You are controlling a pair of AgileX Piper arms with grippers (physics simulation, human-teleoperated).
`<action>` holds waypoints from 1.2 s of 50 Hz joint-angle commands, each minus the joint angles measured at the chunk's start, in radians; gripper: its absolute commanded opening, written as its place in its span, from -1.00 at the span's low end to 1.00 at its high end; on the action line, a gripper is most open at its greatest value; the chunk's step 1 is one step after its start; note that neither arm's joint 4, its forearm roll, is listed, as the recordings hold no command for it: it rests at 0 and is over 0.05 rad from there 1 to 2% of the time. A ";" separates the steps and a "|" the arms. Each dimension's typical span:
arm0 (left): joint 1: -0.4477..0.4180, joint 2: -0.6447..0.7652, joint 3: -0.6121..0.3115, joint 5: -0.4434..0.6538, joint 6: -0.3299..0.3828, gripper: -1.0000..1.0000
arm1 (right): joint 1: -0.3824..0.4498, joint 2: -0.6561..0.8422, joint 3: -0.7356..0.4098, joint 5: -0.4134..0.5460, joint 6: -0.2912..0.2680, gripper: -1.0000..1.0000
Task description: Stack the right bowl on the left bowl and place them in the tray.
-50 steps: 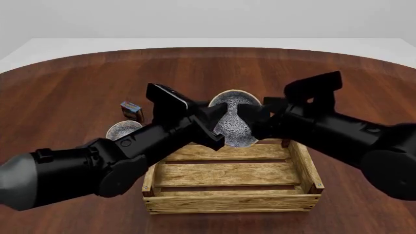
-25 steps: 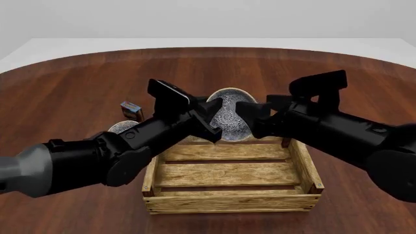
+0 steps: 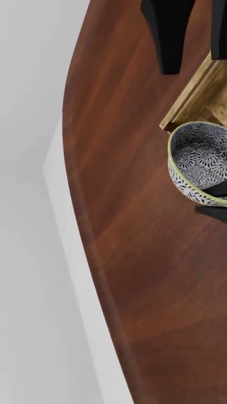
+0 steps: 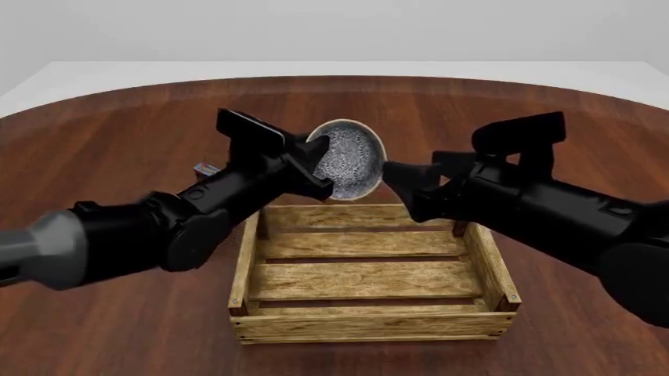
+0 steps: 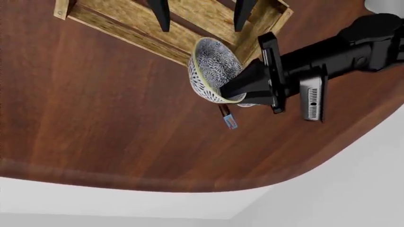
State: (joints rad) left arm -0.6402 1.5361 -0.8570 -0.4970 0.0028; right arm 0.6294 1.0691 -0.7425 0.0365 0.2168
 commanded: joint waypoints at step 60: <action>0.307 -0.206 0.017 0.183 0.078 -1.00 | -0.012 0.015 0.003 -0.011 0.008 1.00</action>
State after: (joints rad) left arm -0.3710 1.3430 -0.8317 -0.3395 0.0709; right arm 0.6171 1.0834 -0.7406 0.0275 0.2241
